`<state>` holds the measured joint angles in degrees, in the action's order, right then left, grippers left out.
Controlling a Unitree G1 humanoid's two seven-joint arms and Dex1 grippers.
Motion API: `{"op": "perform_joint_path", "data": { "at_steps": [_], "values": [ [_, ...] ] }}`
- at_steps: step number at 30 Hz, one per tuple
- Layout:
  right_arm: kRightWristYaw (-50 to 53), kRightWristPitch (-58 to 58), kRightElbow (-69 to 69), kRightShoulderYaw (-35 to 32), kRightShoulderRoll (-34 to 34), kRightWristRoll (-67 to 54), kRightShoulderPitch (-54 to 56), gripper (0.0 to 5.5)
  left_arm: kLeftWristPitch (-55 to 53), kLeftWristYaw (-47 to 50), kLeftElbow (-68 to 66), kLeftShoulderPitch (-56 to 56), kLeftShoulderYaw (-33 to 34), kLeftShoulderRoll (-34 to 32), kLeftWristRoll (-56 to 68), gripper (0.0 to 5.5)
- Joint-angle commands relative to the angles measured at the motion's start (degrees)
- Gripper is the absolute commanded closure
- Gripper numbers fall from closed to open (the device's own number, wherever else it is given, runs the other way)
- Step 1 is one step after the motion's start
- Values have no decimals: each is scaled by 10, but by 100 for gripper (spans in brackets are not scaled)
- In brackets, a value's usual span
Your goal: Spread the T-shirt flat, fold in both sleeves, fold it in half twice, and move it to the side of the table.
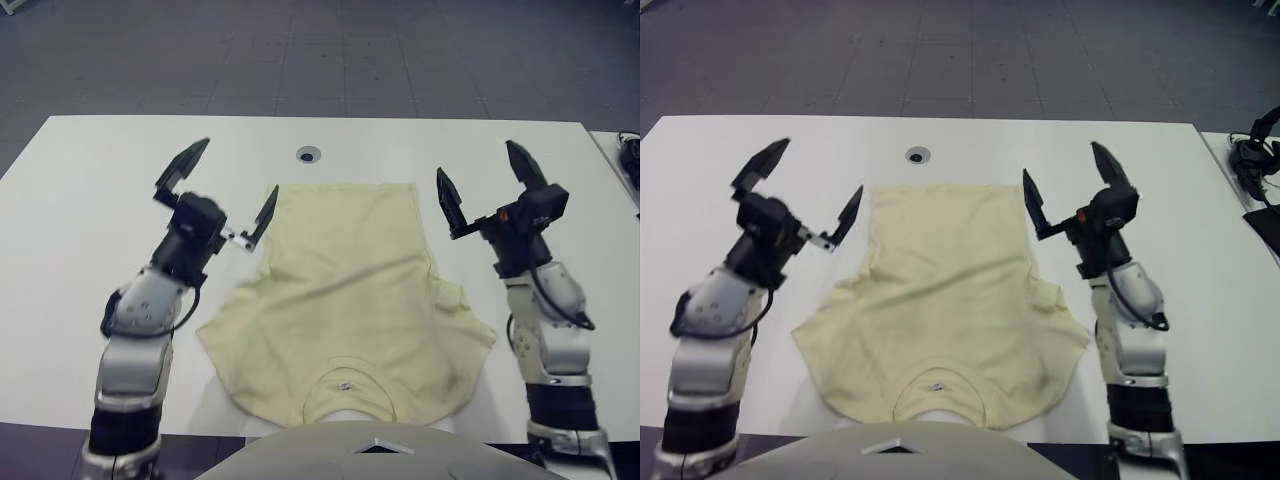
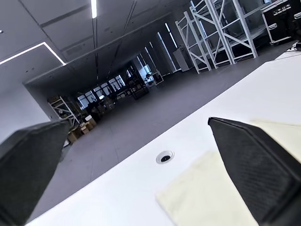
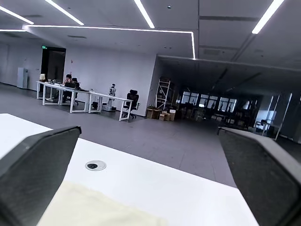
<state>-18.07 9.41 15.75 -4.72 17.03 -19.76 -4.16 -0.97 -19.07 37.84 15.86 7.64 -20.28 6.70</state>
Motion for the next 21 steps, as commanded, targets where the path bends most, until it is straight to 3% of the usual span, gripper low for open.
{"op": "perform_joint_path", "data": {
  "at_steps": [1, 9, 21],
  "values": [
    [12, -9, 32, -11, -25, -21, -18, 16, -15, 25, 66, 125, 42, 55, 80, 10],
    [30, -14, 15, -13, -63, -16, -34, 16, -8, 26, 56, 298, -25, 145, 179, 10],
    [25, -31, 34, -24, -53, -12, -35, 16, -81, 87, 16, 361, -44, 206, 330, 10]
  ]
}}
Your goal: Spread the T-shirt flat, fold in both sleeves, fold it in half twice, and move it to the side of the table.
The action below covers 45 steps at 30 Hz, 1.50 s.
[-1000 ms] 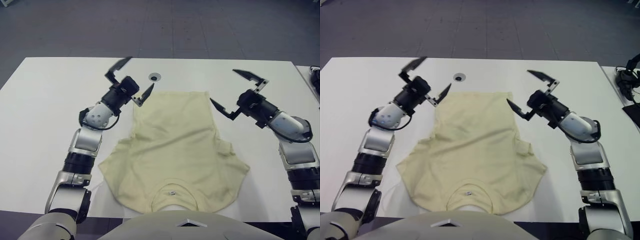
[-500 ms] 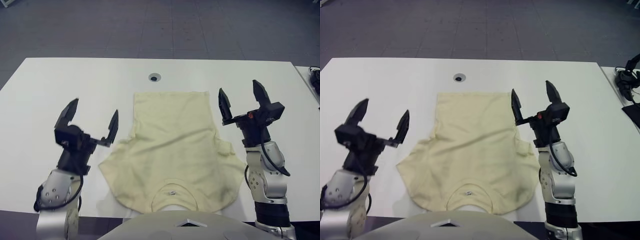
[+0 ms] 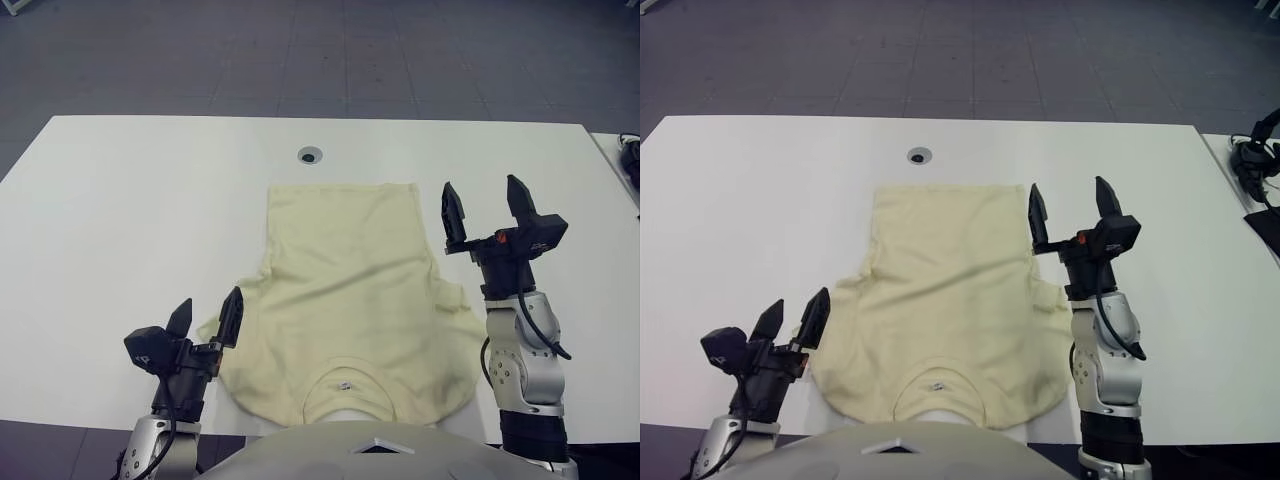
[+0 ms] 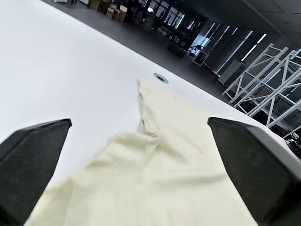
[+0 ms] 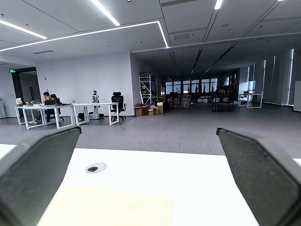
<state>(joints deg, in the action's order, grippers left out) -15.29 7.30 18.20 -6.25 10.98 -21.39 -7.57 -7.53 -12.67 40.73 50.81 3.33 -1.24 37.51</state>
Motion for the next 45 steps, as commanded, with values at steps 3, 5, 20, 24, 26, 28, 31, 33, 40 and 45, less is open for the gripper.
{"op": "perform_joint_path", "data": {
  "at_steps": [3, 5, 20, 24, 26, 28, 31, 33, 40, 45],
  "values": [
    [-4, -15, 10, -14, 11, 5, 3, 16, -24, 48, -26, 8, 9, 27, 39, 10],
    [-6, -18, 10, -15, 13, 6, 6, 16, -27, 59, -25, 9, 13, 33, 45, 10],
    [-11, -23, 3, -19, 19, 13, 17, 16, -62, 66, -70, 24, 13, 45, 90, 10],
    [-14, -23, 3, -20, 21, 14, 18, 10, -68, 71, -76, 17, 22, 43, 107, 78],
    [-16, -23, 4, -22, 21, 15, 19, 10, -71, 72, -77, 14, 23, 43, 112, 110],
    [-18, -23, 2, -22, 21, 16, 22, 10, -72, 72, -79, 13, 20, 43, 113, 136],
    [-21, -24, 0, -19, 20, 18, 25, 10, -67, 67, -80, 12, 13, 44, 102, 195],
    [-24, -25, -1, -19, 19, 20, 27, 10, -65, 65, -81, 13, 7, 45, 95, 230],
    [-27, -25, -2, -18, 19, 23, 30, 10, -59, 68, -98, 6, 9, 47, 81, 352],
    [-28, -25, -2, -20, 19, 24, 28, 10, -52, 74, -102, 3, 16, 52, 76, 442]
  ]
}}
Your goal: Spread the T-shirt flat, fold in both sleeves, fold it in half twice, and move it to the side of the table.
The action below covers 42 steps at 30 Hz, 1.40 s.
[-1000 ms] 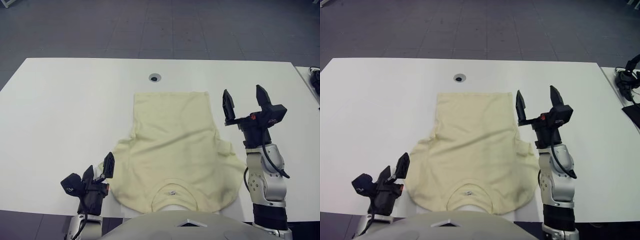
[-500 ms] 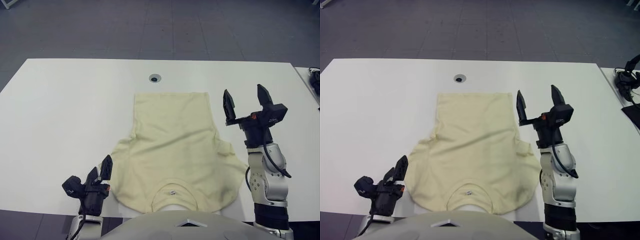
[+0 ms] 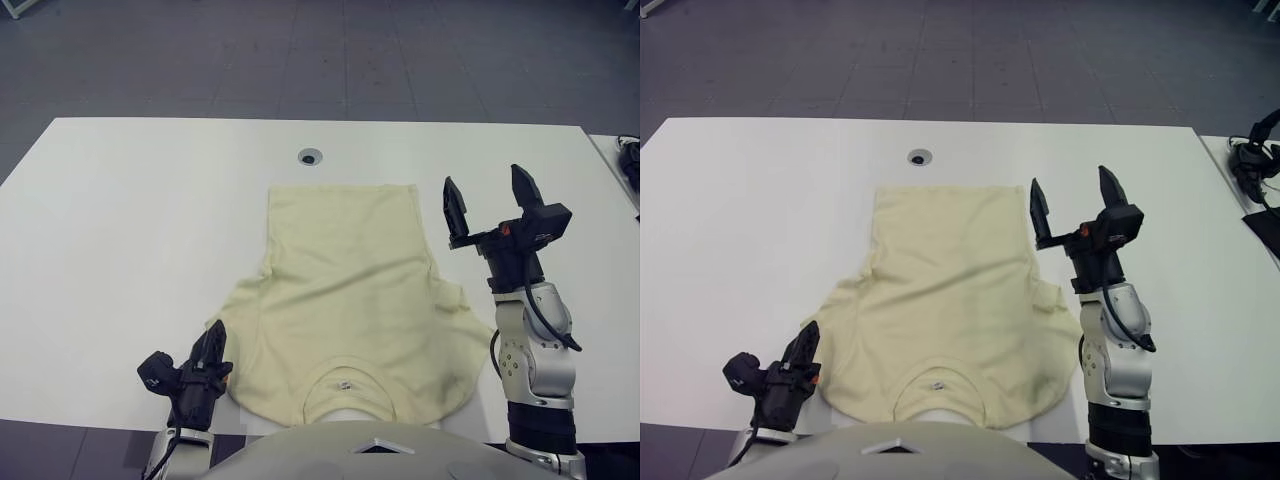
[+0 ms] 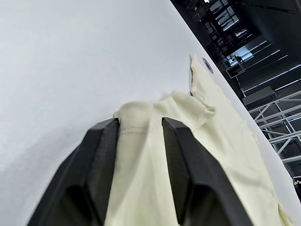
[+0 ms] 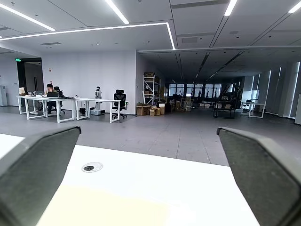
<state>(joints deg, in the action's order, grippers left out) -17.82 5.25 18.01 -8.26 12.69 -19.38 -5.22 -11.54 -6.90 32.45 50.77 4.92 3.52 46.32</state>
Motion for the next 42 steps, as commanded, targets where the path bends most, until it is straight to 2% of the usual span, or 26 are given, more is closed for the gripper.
{"op": "perform_joint_path", "data": {
  "at_steps": [1, 5, 7, 21, 34, 42],
  "values": [
    [-3, -4, 0, 1, 2, 4, 4, 10, -10, 17, -20, 3, 1, 6, -14, 460],
    [-5, -5, 0, 4, 3, 6, 4, 10, -4, 15, -20, 3, 1, 7, -22, 533],
    [-7, -5, -1, 5, 3, 6, 5, 10, 2, 14, -19, 2, 2, 8, -29, 547],
    [-10, -3, -5, 10, -1, 13, 7, 10, 122, -42, 1, 18, -49, -10, -191, 547],
    [-17, 1, -10, 9, 1, 15, 6, 10, 267, -78, -23, 17, -156, -80, -428, 547],
    [-19, 3, -16, 9, 1, 18, 6, 10, 295, -82, -55, 2, -204, -125, -511, 547]
  ]
}}
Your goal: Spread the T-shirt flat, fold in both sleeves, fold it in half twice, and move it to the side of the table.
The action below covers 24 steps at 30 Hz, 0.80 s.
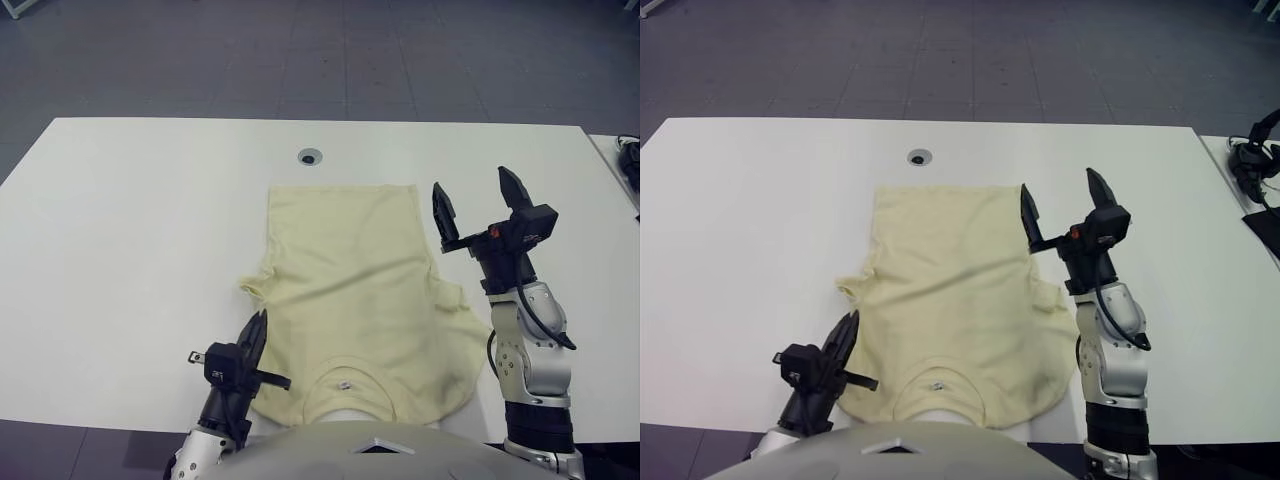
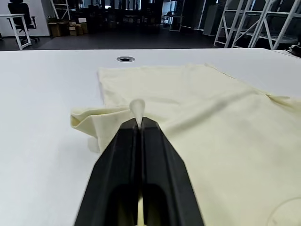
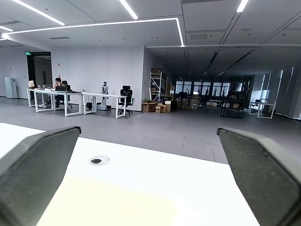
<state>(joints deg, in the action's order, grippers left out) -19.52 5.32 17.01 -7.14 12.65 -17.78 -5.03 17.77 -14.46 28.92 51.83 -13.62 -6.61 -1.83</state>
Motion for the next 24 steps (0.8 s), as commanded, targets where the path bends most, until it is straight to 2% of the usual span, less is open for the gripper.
{"op": "perform_joint_path", "data": {
  "at_steps": [1, 13, 24],
  "values": [
    [-2, 2, -6, -2, 1, 2, 4, 10, 3, -6, -21, -12, -24, -30, -42, 547],
    [-9, -1, -14, -1, 5, 5, 12, 10, -9, -14, -42, -30, -66, -96, -113, 547],
    [-13, 1, -18, 0, 3, 8, 11, 10, -16, 2, -34, -49, -55, -111, -125, 547]
  ]
}}
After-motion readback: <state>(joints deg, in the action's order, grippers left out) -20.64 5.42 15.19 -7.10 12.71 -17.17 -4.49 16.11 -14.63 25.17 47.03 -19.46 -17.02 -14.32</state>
